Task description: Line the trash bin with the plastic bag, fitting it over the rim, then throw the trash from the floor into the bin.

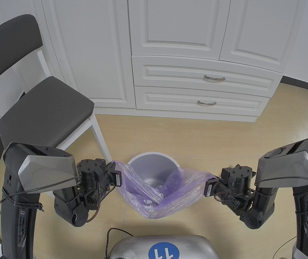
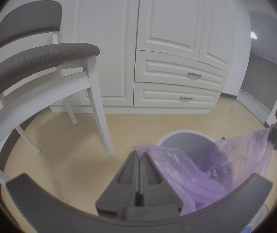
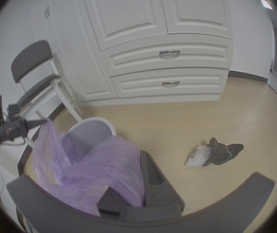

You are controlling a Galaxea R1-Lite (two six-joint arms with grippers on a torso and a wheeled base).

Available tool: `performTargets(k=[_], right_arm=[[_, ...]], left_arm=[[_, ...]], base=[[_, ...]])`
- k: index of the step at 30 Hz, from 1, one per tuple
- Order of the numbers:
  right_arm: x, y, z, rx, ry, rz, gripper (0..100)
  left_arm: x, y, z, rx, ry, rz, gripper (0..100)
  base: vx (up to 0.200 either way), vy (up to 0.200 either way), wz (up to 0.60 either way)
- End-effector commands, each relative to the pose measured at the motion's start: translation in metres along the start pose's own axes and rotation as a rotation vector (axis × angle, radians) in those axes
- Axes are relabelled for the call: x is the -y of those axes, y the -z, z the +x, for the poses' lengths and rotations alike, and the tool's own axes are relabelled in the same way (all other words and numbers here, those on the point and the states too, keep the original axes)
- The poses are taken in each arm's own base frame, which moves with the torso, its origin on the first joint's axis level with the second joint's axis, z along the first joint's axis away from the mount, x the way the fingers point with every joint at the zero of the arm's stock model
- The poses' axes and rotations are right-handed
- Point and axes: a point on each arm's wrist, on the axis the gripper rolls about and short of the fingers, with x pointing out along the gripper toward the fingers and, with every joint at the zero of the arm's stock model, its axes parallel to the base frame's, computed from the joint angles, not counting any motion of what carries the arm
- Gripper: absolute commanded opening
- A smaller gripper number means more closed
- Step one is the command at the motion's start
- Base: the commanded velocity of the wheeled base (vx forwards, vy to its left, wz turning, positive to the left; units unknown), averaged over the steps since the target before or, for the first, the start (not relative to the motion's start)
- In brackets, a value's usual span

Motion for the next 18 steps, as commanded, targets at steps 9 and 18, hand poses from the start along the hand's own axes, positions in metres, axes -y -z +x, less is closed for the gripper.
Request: performTargets(k=[9, 18], right_arm=[[0.054, 0.01, -0.031, -0.151, -0.003, -0.182, 0], [0.073, 0.015, -0.038, -0.2, -0.016, -0.228, 0]], left_arm=[[-0.027, -0.002, -0.011, -0.039, -0.038, 0.064, 0], [-0.036, 0.0, -0.01, -0.049, -0.041, 0.06, 0]], base=[[0.0, 0.0, 0.0], [0.0, 0.0, 0.0]])
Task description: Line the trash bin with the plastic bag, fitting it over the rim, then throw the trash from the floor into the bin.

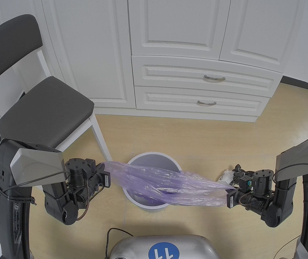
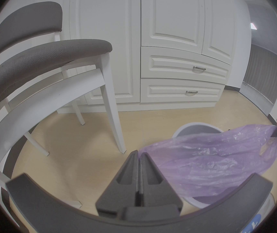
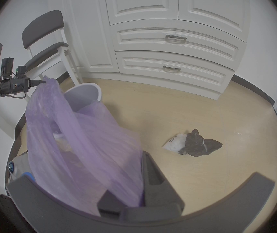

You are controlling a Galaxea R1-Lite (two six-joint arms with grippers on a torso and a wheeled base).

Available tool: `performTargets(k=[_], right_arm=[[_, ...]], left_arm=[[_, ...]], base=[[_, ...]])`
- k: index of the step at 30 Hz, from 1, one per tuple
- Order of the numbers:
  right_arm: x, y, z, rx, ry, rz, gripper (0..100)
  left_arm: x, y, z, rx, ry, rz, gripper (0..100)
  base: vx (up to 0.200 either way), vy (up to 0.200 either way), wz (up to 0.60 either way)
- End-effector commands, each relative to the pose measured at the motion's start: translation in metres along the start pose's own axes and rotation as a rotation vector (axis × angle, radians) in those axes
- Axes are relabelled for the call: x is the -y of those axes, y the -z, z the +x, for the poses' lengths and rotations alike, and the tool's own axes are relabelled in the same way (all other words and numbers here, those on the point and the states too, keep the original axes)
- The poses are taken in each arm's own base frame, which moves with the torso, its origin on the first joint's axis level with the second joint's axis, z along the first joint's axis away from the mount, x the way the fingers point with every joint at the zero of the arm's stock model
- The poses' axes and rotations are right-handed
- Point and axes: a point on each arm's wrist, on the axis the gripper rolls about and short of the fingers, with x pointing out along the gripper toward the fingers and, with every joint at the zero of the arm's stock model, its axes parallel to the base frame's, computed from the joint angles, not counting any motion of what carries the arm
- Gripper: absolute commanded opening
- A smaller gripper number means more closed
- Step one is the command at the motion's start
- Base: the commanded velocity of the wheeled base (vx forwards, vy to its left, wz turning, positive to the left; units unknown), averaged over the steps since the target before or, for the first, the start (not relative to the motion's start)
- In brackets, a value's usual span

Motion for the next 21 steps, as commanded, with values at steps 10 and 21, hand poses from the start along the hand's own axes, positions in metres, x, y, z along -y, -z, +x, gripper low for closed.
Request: performTargets(k=[10, 21], right_arm=[[0.003, 0.011, -0.007, -0.044, -0.012, -0.034, 0], [-0.002, 0.023, -0.03, -0.12, -0.102, -0.132, 0]], left_arm=[[-0.011, 0.004, -0.009, -0.037, -0.012, 0.066, 0], [-0.017, 0.018, -0.036, -0.136, 0.14, 0.148, 0]], base=[[0.0, 0.0, 0.0], [0.0, 0.0, 0.0]])
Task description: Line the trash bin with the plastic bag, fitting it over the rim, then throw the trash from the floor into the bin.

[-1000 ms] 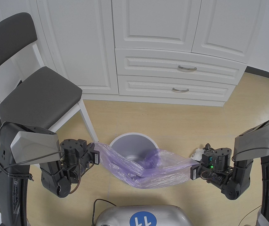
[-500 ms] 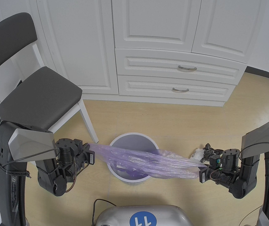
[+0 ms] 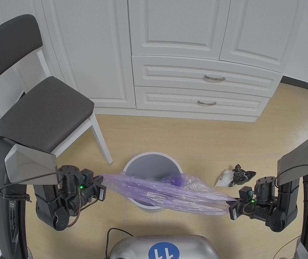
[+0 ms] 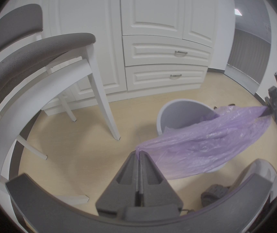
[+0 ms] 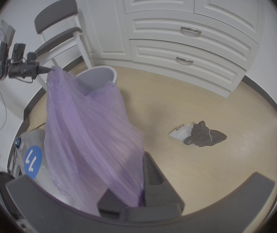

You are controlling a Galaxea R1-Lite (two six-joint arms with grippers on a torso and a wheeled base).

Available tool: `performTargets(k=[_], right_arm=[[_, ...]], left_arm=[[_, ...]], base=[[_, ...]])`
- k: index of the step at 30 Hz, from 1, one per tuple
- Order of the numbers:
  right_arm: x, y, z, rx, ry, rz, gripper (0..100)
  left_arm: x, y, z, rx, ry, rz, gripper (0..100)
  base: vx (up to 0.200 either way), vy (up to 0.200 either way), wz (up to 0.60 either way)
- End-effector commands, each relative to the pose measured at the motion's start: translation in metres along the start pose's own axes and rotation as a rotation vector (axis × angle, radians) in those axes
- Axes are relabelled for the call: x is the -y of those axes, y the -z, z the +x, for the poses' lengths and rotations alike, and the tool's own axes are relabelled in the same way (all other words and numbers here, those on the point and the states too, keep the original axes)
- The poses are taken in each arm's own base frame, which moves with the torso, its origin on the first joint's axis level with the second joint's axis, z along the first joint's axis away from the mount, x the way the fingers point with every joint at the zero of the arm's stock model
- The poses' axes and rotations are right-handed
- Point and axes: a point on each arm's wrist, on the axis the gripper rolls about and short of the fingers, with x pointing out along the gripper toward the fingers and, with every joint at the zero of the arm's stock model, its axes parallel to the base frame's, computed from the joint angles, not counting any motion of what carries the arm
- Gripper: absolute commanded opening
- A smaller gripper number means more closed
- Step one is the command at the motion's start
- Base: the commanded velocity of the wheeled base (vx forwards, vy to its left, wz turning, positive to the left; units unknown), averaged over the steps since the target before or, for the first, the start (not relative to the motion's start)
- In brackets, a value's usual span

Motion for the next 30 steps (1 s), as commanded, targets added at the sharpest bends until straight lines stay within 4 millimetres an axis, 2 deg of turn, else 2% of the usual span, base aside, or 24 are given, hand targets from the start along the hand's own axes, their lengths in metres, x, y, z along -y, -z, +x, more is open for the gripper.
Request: performTargets(k=[1, 10, 16, 20, 24, 30], right_arm=[[-0.003, 0.004, -0.009, -0.02, -0.015, -0.039, 0], [-0.008, 0.013, -0.032, -0.057, -0.131, -0.145, 0], [-0.013, 0.019, -0.036, -0.086, -0.165, -0.193, 0], [-0.02, 0.022, -0.033, -0.102, -0.187, -0.207, 0], [-0.025, 0.028, -0.022, -0.124, -0.201, -0.214, 0], [-0.025, 0.028, -0.009, -0.127, -0.137, -0.205, 0]], left_arm=[[-0.003, 0.006, -0.011, -0.038, 0.02, 0.027, 0], [-0.005, 0.013, -0.02, -0.074, 0.058, 0.061, 0], [-0.003, 0.02, -0.028, -0.107, 0.117, 0.095, 0], [0.001, 0.029, -0.025, -0.132, 0.138, 0.121, 0], [0.005, 0.041, -0.014, -0.159, 0.142, 0.125, 0], [0.007, 0.044, -0.005, -0.162, 0.094, 0.133, 0]], base=[[0.0, 0.0, 0.0], [0.0, 0.0, 0.0], [0.0, 0.0, 0.0], [0.0, 0.0, 0.0], [0.0, 0.0, 0.0], [0.0, 0.0, 0.0]])
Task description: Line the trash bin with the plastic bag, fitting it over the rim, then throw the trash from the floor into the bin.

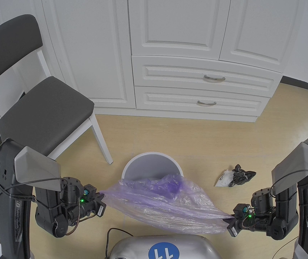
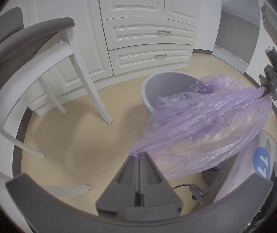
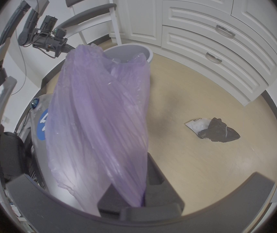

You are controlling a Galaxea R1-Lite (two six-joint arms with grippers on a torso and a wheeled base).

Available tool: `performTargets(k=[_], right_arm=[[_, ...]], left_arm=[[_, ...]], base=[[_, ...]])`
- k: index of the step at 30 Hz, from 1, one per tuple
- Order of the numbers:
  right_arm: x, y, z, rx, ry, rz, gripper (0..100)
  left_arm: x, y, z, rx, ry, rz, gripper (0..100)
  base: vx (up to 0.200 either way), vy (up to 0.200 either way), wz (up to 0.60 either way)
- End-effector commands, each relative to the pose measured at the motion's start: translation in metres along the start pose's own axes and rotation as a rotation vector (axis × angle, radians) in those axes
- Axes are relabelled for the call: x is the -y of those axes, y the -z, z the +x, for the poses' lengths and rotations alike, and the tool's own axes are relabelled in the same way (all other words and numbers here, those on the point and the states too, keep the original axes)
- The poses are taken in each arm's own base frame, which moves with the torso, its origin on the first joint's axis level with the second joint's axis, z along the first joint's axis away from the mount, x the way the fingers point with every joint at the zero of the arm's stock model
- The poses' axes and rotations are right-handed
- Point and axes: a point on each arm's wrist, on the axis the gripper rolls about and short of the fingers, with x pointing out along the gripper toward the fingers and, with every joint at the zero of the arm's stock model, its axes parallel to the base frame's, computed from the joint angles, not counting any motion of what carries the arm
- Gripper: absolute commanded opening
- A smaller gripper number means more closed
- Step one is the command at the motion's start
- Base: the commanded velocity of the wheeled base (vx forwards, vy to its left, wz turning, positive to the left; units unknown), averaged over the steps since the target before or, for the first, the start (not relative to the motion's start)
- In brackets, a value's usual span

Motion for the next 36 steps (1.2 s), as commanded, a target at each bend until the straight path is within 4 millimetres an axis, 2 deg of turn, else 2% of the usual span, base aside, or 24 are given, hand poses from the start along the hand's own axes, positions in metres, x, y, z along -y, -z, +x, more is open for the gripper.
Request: performTargets(k=[1, 10, 11, 15, 18, 22, 24, 28, 32, 36], right_arm=[[-0.001, 0.001, 0.01, 0.002, 0.009, 0.003, 0], [0.003, -0.01, 0.021, 0.045, 0.079, 0.029, 0], [0.003, -0.011, 0.021, 0.048, 0.084, 0.03, 0], [0.008, -0.036, 0.018, 0.139, 0.194, 0.086, 0], [0.006, -0.039, 0.018, 0.151, 0.188, 0.092, 0], [0.008, -0.042, 0.029, 0.165, 0.199, 0.088, 0], [0.012, -0.05, 0.035, 0.203, 0.212, 0.071, 0], [0.018, -0.061, 0.042, 0.249, 0.236, -0.037, 0], [0.017, -0.043, 0.047, 0.187, 0.187, -0.122, 0], [0.028, -0.025, 0.049, 0.14, 0.16, -0.16, 0]], left_arm=[[0.003, 0.006, 0.008, -0.018, -0.006, 0.002, 0], [0.004, 0.003, 0.028, -0.001, -0.121, 0.005, 0], [0.004, 0.002, 0.028, 0.002, -0.12, 0.006, 0], [0.004, -0.003, 0.028, 0.016, -0.135, 0.002, 0], [0.003, -0.003, 0.028, 0.016, -0.14, 0.002, 0], [0.004, -0.003, 0.027, 0.015, -0.14, 0.004, 0], [0.003, -0.004, 0.026, 0.015, -0.143, 0.003, 0], [0.001, -0.005, 0.024, 0.018, -0.144, -0.002, 0], [0.002, 0.0, 0.024, 0.002, -0.134, 0.001, 0], [0.004, 0.005, 0.028, -0.014, -0.128, 0.005, 0]], base=[[0.0, 0.0, 0.0], [0.0, 0.0, 0.0], [0.0, 0.0, 0.0], [0.0, 0.0, 0.0], [0.0, 0.0, 0.0], [0.0, 0.0, 0.0], [0.0, 0.0, 0.0], [0.0, 0.0, 0.0], [0.0, 0.0, 0.0], [0.0, 0.0, 0.0]])
